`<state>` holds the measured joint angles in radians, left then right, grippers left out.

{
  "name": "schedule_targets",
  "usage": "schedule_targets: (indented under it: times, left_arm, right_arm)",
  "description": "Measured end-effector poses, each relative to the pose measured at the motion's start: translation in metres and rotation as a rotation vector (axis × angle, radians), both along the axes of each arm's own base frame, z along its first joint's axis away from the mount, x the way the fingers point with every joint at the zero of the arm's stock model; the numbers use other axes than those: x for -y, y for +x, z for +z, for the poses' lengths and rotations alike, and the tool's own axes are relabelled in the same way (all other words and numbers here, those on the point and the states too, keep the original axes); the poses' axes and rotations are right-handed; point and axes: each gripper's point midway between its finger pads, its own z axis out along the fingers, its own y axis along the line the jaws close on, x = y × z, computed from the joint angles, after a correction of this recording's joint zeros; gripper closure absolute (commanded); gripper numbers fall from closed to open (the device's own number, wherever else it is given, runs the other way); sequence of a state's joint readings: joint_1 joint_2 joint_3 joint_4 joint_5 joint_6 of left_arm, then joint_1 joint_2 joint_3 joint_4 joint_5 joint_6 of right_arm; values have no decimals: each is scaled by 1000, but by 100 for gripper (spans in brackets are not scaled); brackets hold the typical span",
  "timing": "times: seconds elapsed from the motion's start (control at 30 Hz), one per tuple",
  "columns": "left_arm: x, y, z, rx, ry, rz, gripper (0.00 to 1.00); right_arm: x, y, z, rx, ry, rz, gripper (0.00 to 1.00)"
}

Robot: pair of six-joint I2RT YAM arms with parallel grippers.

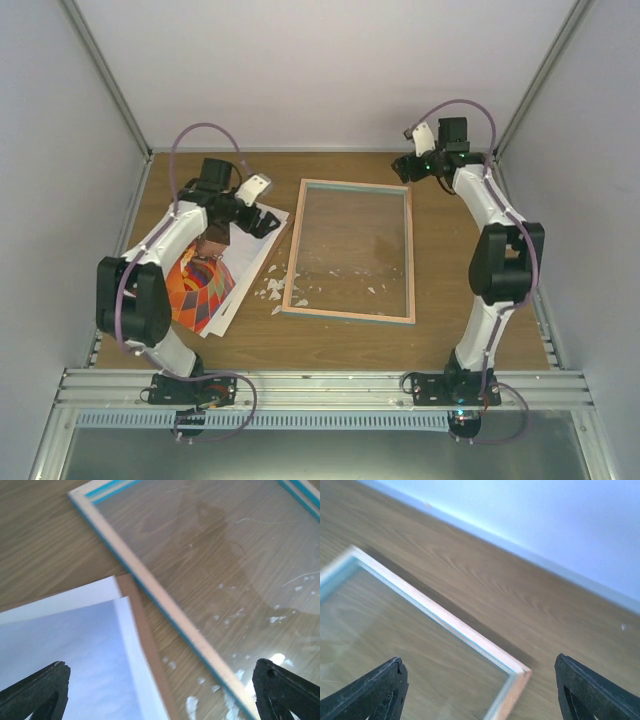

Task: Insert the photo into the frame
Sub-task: Place the photo frame item in the photo frame, then adjust the photo frame item at the center of the board.

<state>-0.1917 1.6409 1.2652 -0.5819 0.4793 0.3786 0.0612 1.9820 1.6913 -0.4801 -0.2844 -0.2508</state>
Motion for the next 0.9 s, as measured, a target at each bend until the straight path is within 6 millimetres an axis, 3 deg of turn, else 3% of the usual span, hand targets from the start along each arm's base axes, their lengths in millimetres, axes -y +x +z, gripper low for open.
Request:
schedule_targets:
  times: [0.13, 0.2, 0.3, 0.47, 0.63, 0.77, 0.9]
  left_arm:
    - [-40, -1, 4, 15, 36, 52, 1]
    - [-64, -3, -3, 6, 61, 79, 1]
    - [-103, -12, -19, -28, 107, 126, 1]
    - [-156, -42, -45, -68, 219, 151, 2]
    - [-182, -81, -72, -96, 338, 105, 3]
    - [-188, -115, -101, -149, 407, 46, 3]
    - [-188, -128, -113, -172, 430, 3, 2]
  right_arm:
    - [-30, -20, 63, 80, 146, 100, 22]
    - [-44, -26, 71, 83, 181, 135, 22]
    - [-84, -48, 76, 64, 262, 231, 21]
    - [-173, -105, 61, -16, 331, 458, 23]
    - [-244, -158, 51, -55, 341, 672, 28]
    - [-278, -198, 17, -142, 328, 781, 30]
    - [-305, -234, -13, -206, 287, 870, 31]
